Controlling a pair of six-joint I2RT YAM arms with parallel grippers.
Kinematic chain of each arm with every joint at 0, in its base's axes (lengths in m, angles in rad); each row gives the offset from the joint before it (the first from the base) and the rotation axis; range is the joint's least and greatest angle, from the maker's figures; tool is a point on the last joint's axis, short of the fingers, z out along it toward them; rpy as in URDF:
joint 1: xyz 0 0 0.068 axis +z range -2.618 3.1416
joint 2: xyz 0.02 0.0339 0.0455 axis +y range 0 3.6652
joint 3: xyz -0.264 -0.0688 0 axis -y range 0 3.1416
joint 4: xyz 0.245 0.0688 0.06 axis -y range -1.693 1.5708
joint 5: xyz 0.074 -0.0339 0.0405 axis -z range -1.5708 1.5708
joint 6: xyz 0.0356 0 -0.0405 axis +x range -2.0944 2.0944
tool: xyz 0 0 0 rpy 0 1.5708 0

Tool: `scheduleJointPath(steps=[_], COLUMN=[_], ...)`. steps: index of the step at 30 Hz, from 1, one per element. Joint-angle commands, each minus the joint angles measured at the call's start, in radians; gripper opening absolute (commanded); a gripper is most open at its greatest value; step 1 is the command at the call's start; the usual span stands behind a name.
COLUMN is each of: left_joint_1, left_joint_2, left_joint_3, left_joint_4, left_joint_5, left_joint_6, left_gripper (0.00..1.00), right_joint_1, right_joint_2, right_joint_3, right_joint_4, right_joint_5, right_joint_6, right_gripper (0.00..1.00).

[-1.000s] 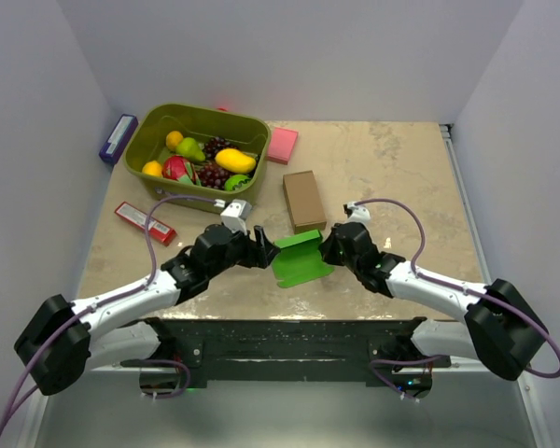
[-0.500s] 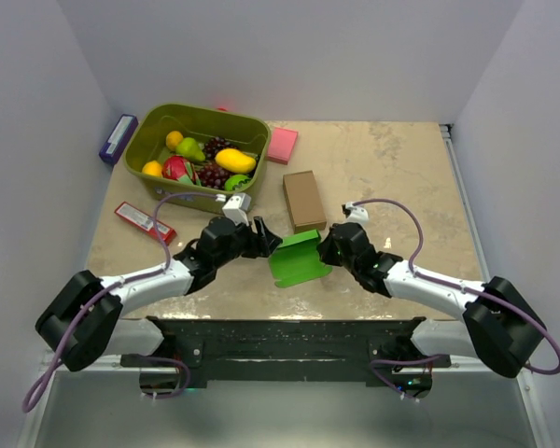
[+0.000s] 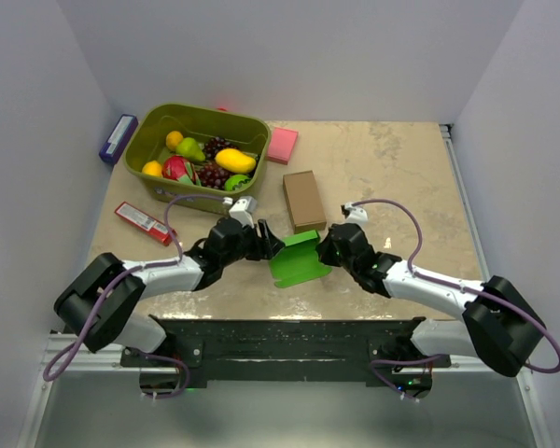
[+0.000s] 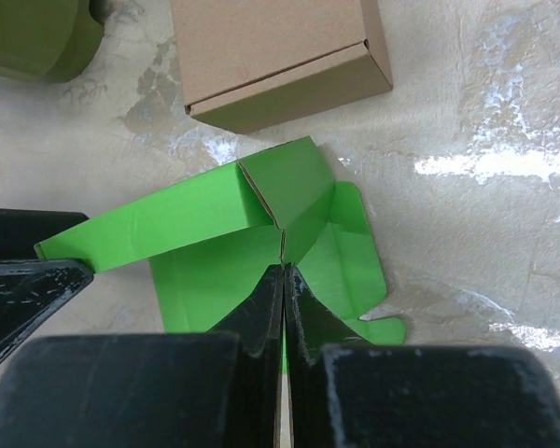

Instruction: Fold the paper box

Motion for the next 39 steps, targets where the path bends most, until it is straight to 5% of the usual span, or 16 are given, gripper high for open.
scheduleJointPath(steps=[1,16,27,32,39], left_joint_1=[0.009,0.074,0.117,0.132,0.14], left_joint_2=[0.031,0.114,0.192,0.223,0.232], left_joint_3=[0.001,0.023,0.126,0.168,0.185], left_joint_4=[0.097,0.16,0.058,0.021,0.011], left_joint_5=[0.008,0.109,0.147,0.17,0.183], left_joint_6=[-0.001,0.042,0.118,0.138,0.147], left_gripper=[0.59,0.51,0.48,0.48,0.47], right_joint_1=[0.011,0.009,-0.017,-0.206,-0.302], right_joint_2=[0.022,0.068,0.021,-0.086,-0.051], right_joint_3=[0.04,0.103,0.222,0.247,0.224], right_joint_4=[0.002,-0.039,-0.18,-0.249,-0.28], right_joint_5=[0.024,-0.001,0.004,-0.074,-0.076], right_joint_6=[0.013,-0.018,-0.09,-0.185,-0.246], right_gripper=[0.0,0.01,0.46,0.64,0.62])
